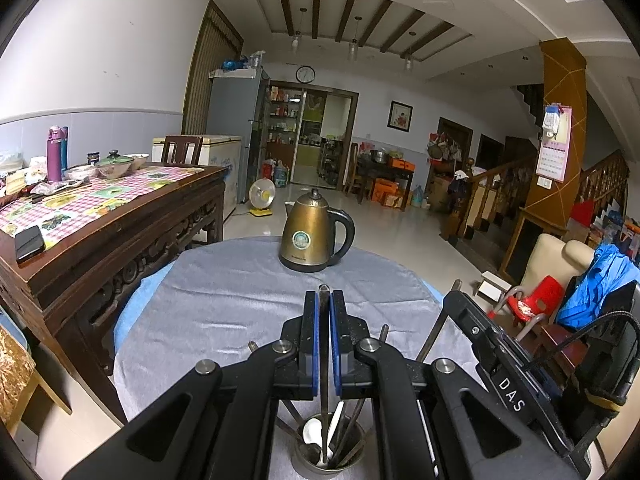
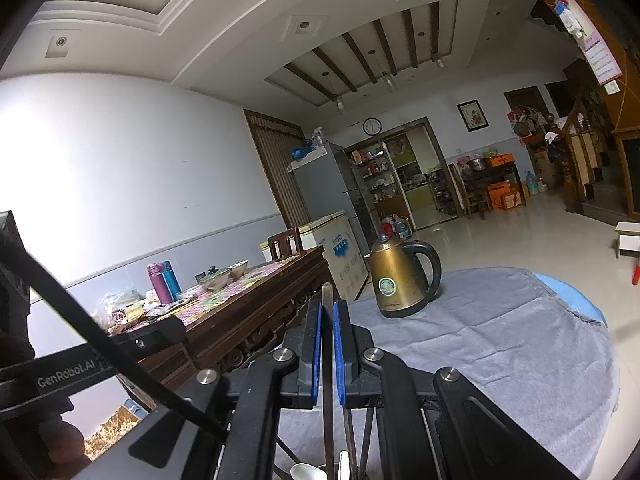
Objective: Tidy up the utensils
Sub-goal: 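Push the chopsticks down into the cup and open both tools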
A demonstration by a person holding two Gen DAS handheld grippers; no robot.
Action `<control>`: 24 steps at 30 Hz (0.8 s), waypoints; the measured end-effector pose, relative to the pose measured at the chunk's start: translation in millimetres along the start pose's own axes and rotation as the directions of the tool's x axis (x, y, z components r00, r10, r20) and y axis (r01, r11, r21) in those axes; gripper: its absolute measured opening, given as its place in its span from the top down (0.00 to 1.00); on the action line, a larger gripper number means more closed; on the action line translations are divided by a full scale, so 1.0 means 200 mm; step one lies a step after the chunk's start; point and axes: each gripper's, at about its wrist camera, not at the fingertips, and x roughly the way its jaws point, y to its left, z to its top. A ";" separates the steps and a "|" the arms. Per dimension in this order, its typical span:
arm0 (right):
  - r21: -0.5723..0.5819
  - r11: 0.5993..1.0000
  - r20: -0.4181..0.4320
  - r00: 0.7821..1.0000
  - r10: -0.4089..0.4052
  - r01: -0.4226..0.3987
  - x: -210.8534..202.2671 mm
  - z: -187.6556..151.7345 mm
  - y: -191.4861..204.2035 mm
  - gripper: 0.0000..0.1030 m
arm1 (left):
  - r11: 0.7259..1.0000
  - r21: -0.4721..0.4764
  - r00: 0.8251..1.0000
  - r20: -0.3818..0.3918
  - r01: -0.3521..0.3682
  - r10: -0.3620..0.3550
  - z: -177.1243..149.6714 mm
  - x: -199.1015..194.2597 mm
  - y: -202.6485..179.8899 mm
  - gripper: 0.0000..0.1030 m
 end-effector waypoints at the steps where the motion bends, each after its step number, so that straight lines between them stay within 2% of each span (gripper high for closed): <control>1: 0.000 1.000 0.000 1.000 -0.001 0.001 0.00 0.00 0.00 0.94 | 1.000 0.002 1.000 0.000 -0.003 0.003 0.00 0.00 0.00 0.95; 24: -0.002 1.000 -0.033 0.999 0.009 -0.010 0.02 -0.02 -0.01 0.94 | 1.000 0.004 0.999 -0.029 -0.030 0.030 -0.04 0.03 0.01 0.95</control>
